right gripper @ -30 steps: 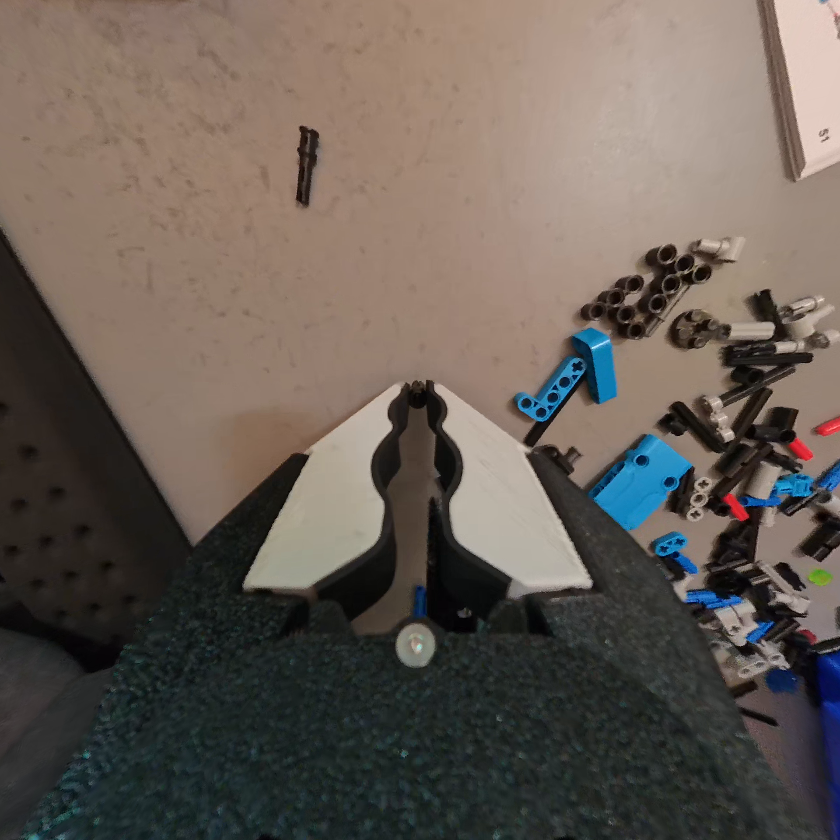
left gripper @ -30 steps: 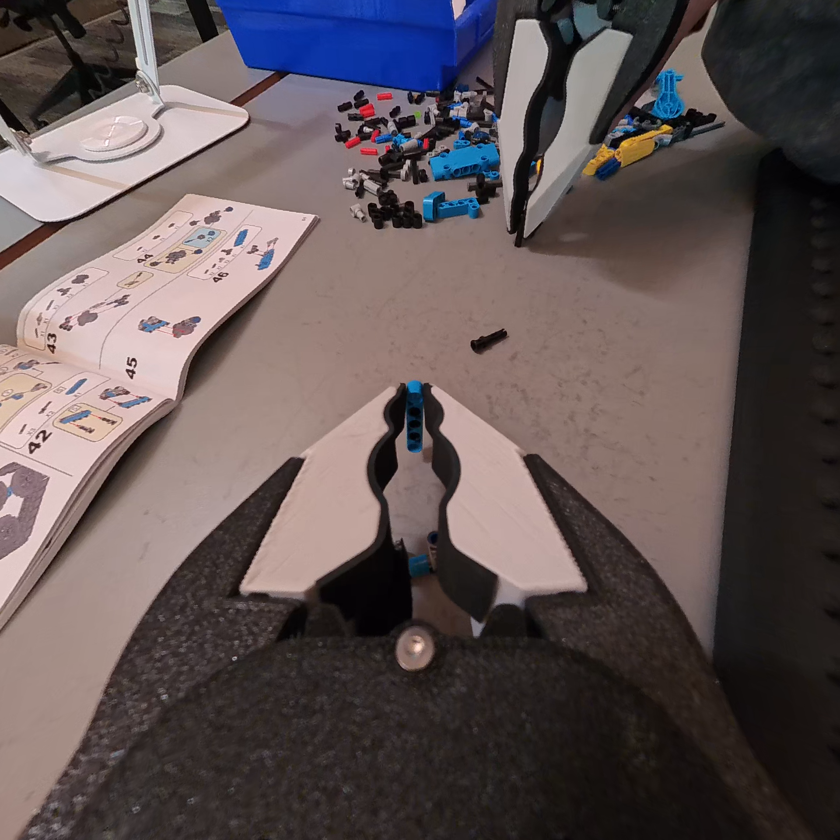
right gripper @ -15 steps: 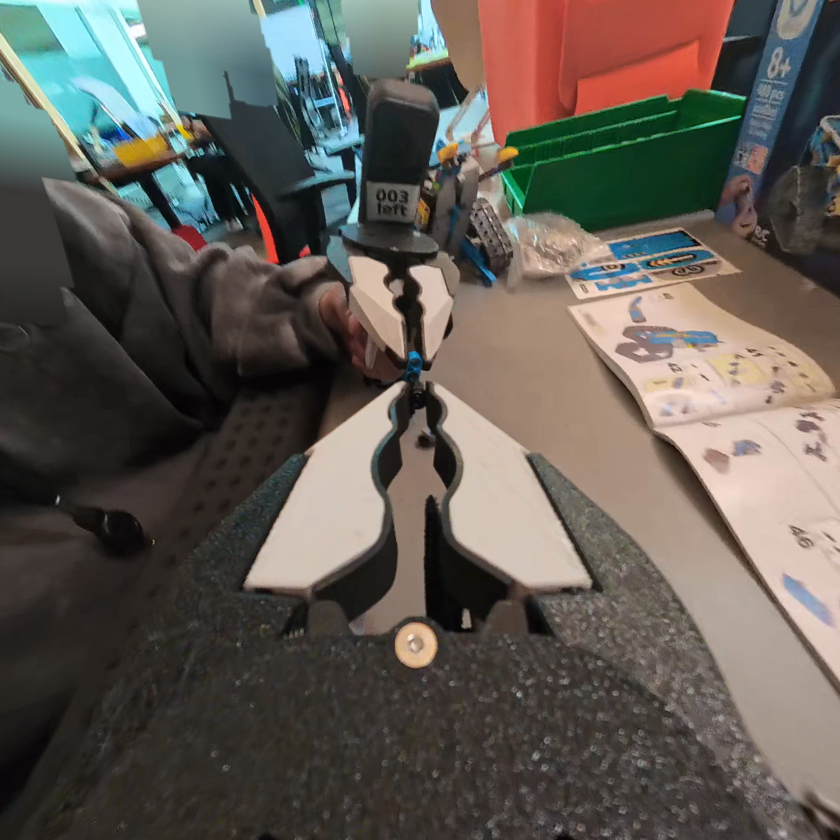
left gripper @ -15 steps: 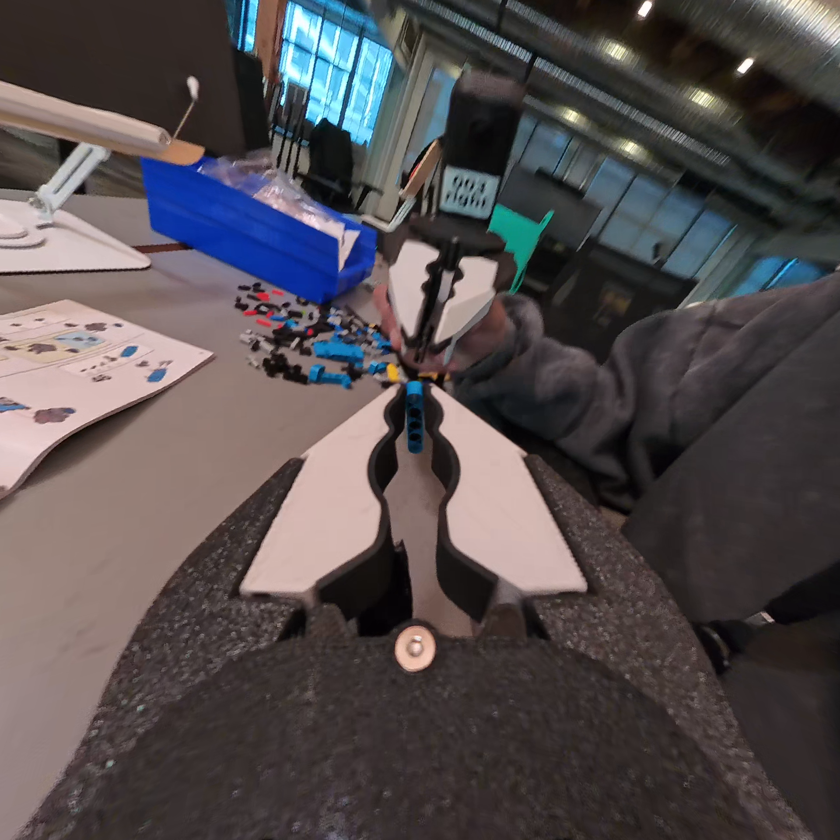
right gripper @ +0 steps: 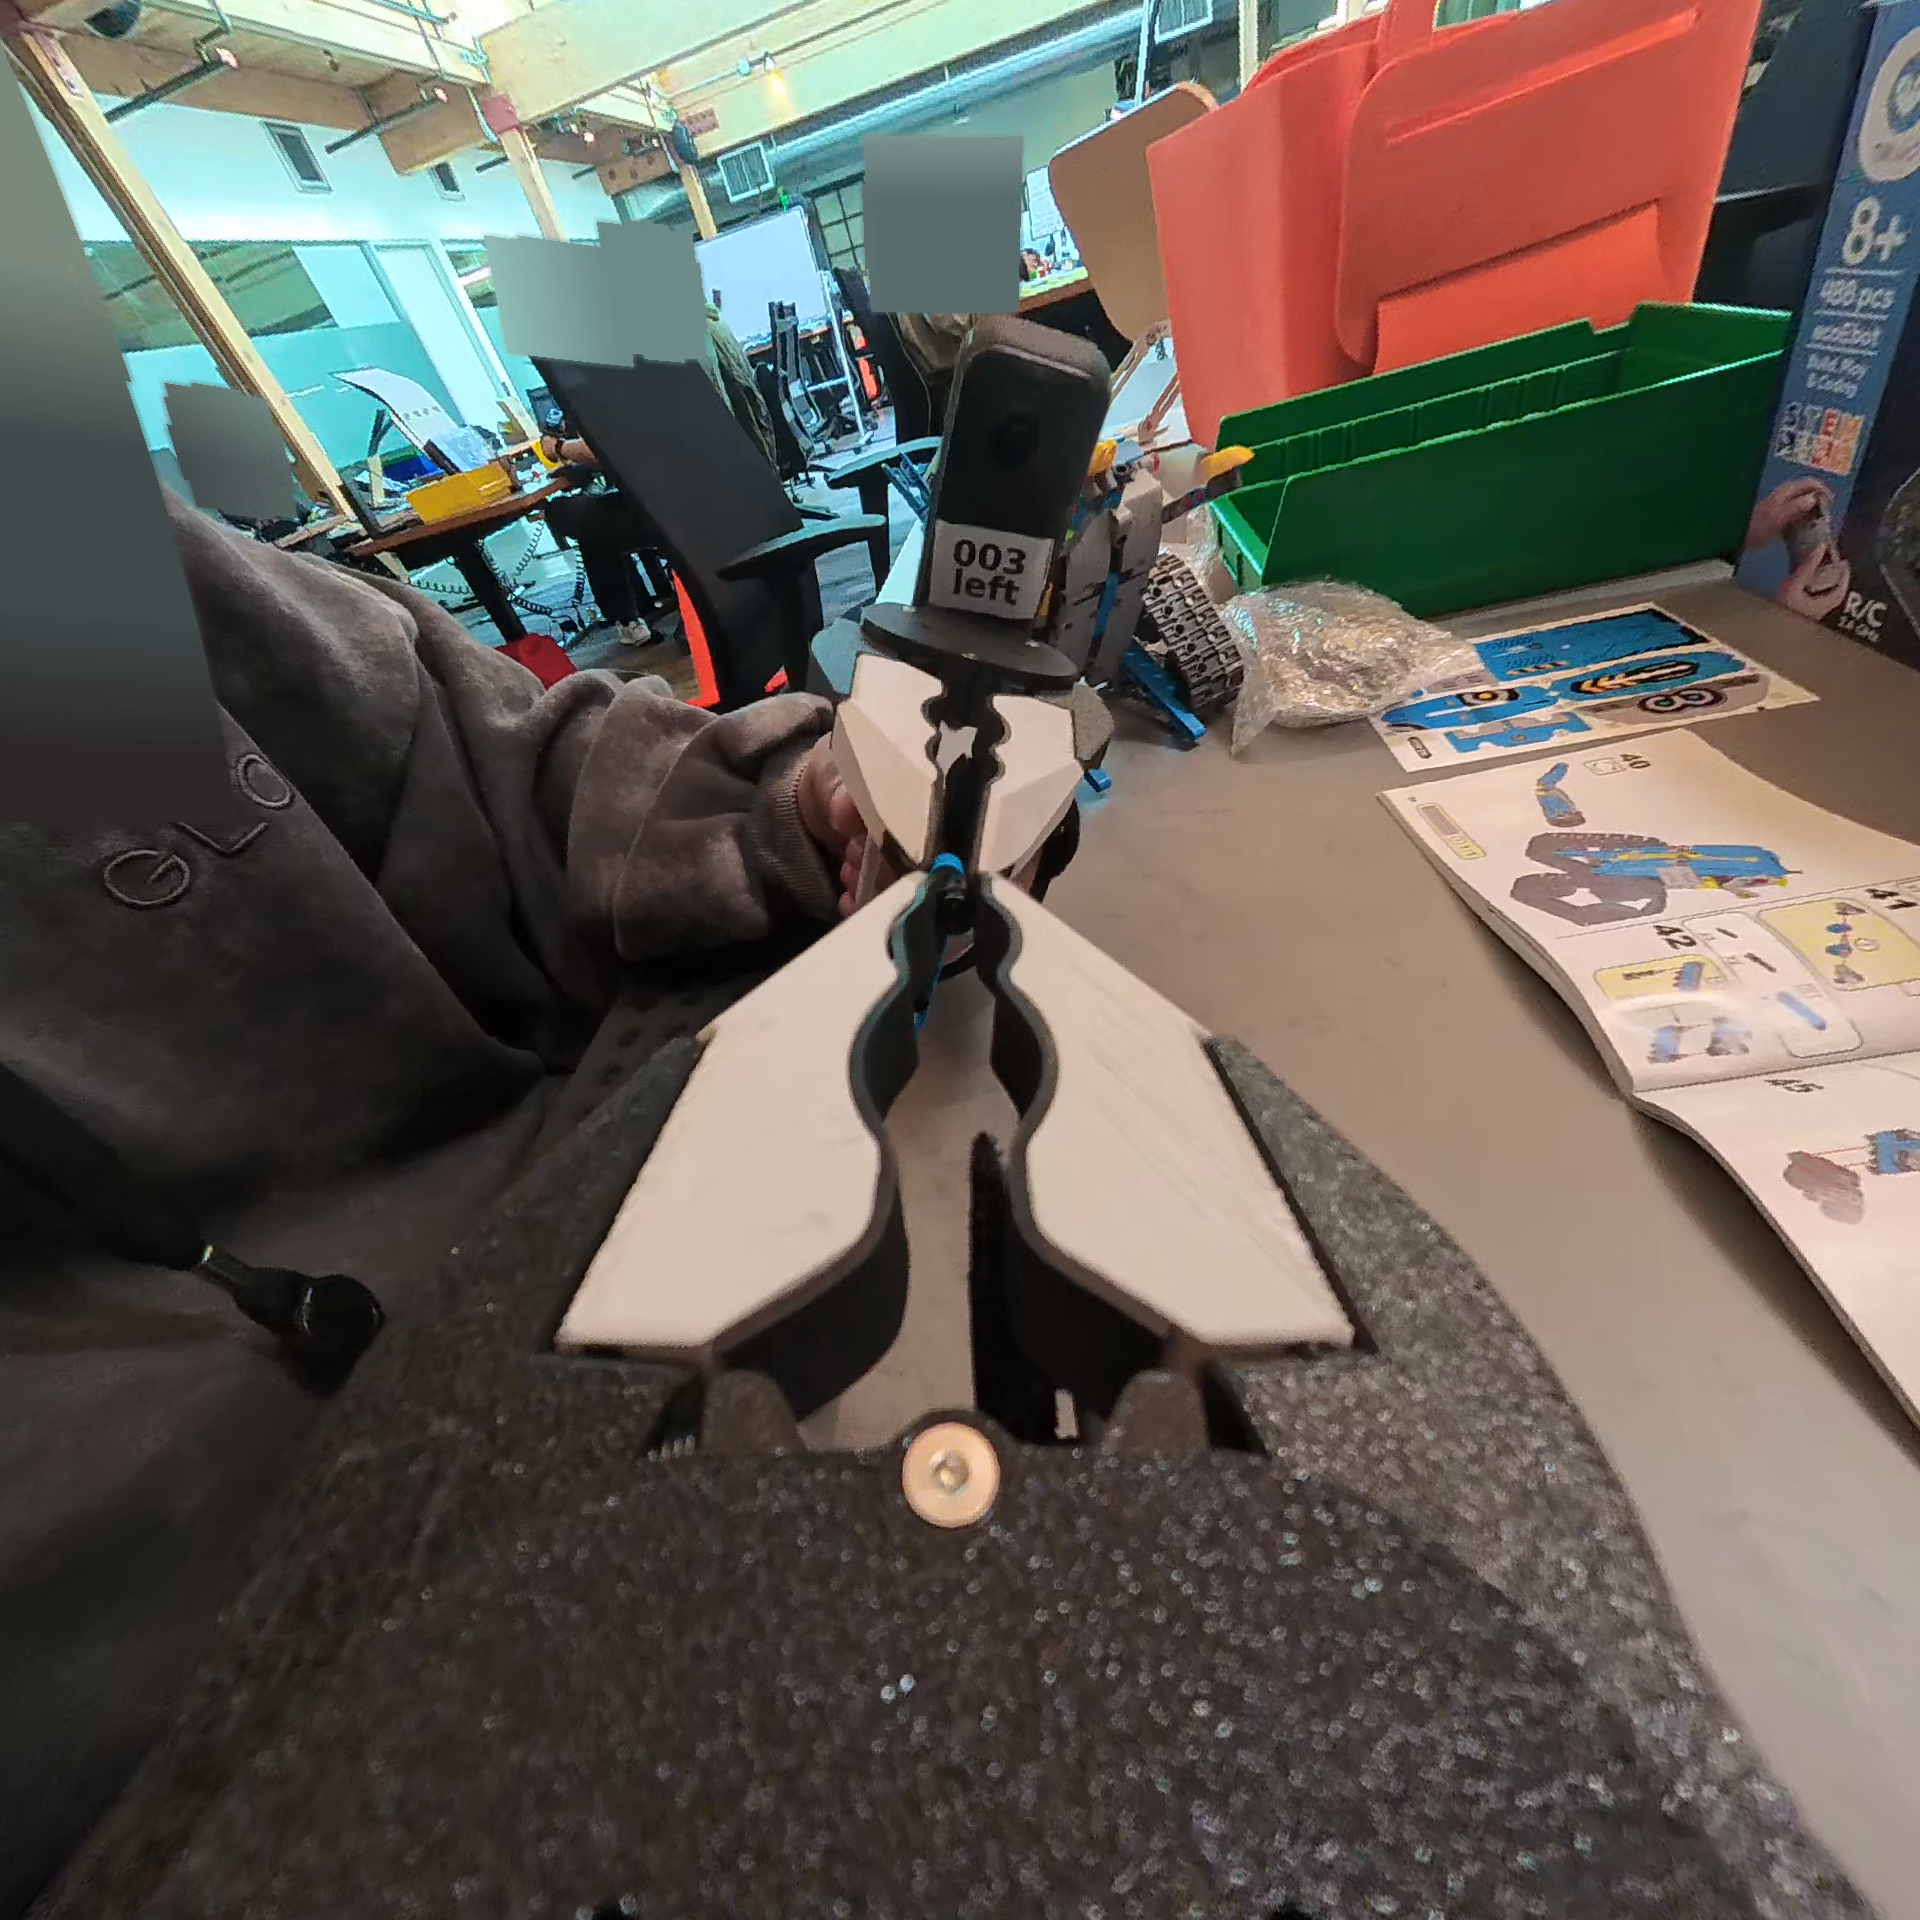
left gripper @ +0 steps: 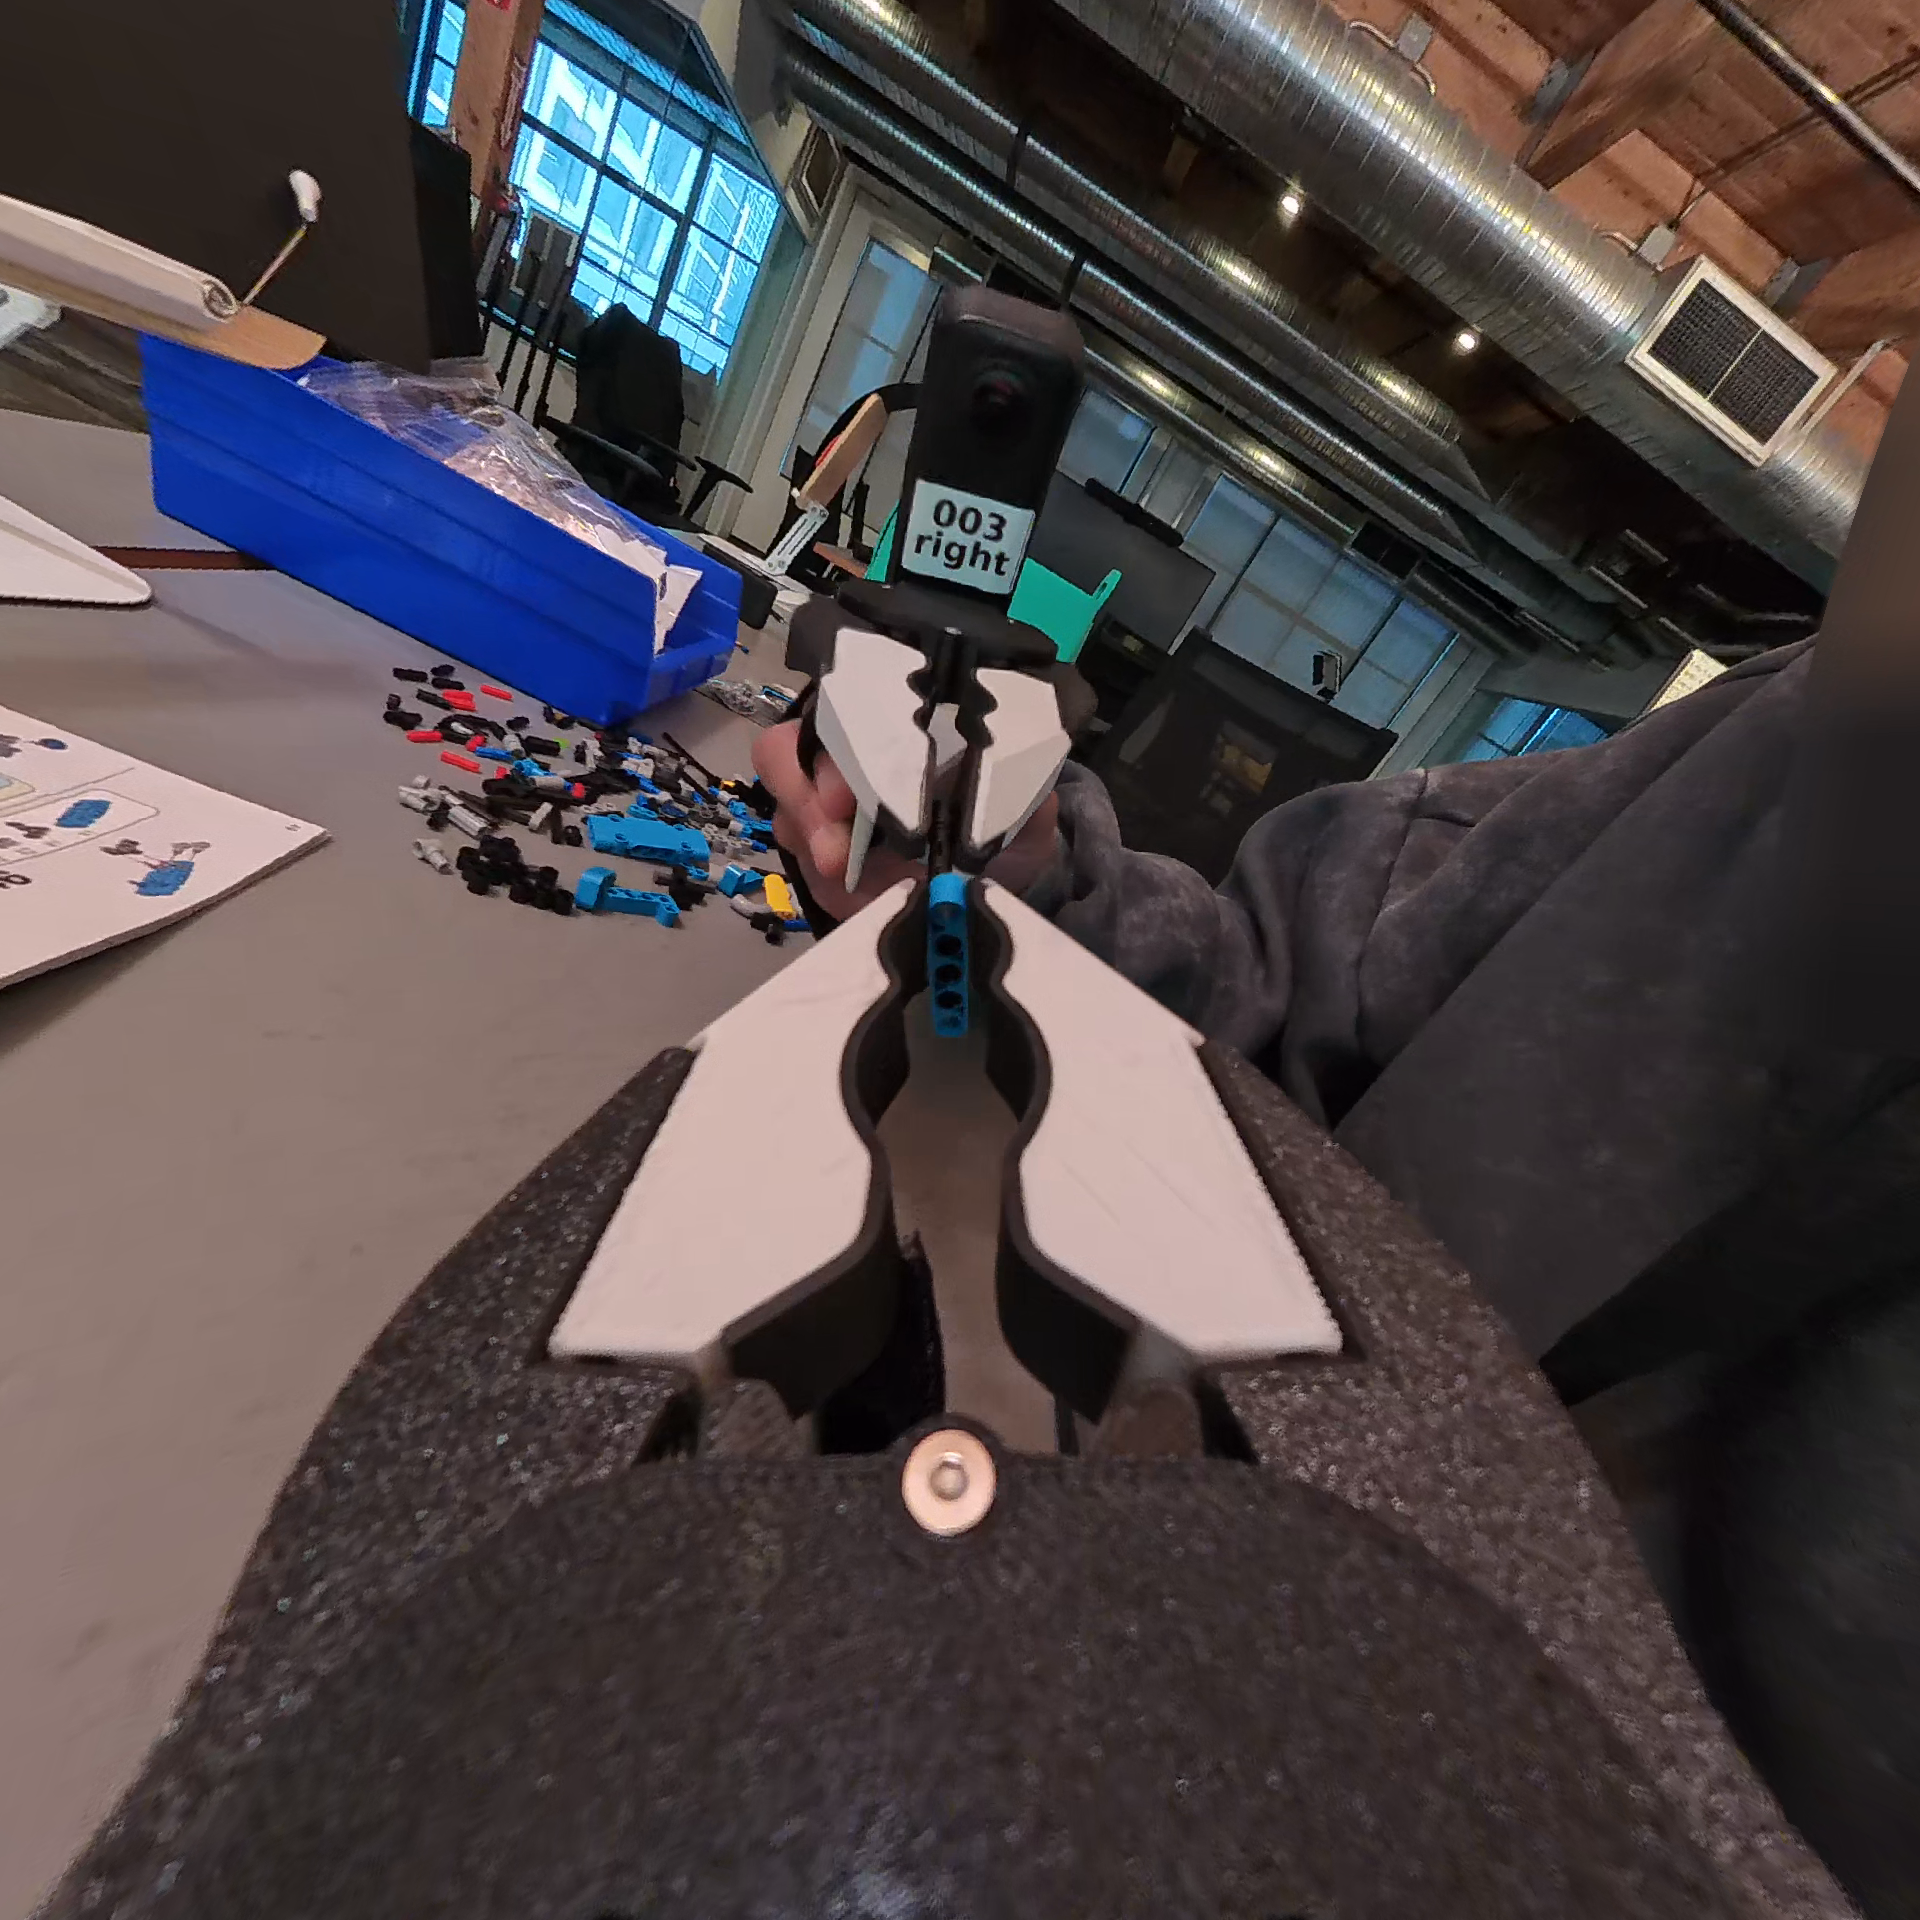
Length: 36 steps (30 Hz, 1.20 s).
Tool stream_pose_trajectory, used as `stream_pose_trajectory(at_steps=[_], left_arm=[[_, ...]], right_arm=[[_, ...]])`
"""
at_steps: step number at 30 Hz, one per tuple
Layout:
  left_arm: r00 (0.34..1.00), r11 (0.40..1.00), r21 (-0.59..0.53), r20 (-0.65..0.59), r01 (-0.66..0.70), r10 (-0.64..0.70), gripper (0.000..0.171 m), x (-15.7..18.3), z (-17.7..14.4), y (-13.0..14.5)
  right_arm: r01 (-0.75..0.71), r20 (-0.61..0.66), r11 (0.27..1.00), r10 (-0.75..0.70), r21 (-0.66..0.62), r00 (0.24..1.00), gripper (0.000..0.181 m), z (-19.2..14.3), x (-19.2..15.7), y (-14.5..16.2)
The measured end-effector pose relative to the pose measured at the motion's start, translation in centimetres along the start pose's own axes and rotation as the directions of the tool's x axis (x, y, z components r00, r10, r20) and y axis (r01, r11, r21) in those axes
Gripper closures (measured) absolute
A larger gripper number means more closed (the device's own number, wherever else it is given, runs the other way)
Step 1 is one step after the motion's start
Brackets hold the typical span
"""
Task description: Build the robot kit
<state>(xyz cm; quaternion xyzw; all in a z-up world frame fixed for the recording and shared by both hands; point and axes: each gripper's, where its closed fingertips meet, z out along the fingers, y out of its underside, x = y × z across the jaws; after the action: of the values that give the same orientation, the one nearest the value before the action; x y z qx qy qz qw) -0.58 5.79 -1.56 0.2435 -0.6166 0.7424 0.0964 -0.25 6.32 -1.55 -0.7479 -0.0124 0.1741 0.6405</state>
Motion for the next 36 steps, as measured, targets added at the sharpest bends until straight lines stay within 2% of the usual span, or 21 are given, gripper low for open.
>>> stream_pose_trajectory(at_steps=[14, 26, 33, 36], left_arm=[[0.989, 0.989, 0.073, -0.090, 0.128, -0.122, 0.167, 0.6, -0.2, -1.1], [0.981, 0.987, 0.017, -0.117, 0.161, -0.158, 0.168, 0.9, 0.1, -0.1], [0.978, 0.989, -0.045, -0.147, 0.140, -0.145, 0.168, 1.7, 0.5, 0.9], [0.976, 0.987, -0.050, -0.149, 0.150, -0.156, 0.168, 1.6, 0.5, 1.0]], right_arm=[[0.097, -0.046, 0.995, -0.095, 0.033, 0.994, 0.176, 0.2, -0.6, -1.1], [0.197, -0.066, 0.979, -0.200, -0.056, 0.978, 0.176, 0.2, -1.1, -0.3], [0.018, 0.102, 0.998, -0.012, -0.055, 0.995, 0.176, -0.2, -2.1, 0.5], [0.013, 0.106, 0.998, -0.007, -0.063, 0.994, 0.177, -0.2, -1.9, 0.7]])
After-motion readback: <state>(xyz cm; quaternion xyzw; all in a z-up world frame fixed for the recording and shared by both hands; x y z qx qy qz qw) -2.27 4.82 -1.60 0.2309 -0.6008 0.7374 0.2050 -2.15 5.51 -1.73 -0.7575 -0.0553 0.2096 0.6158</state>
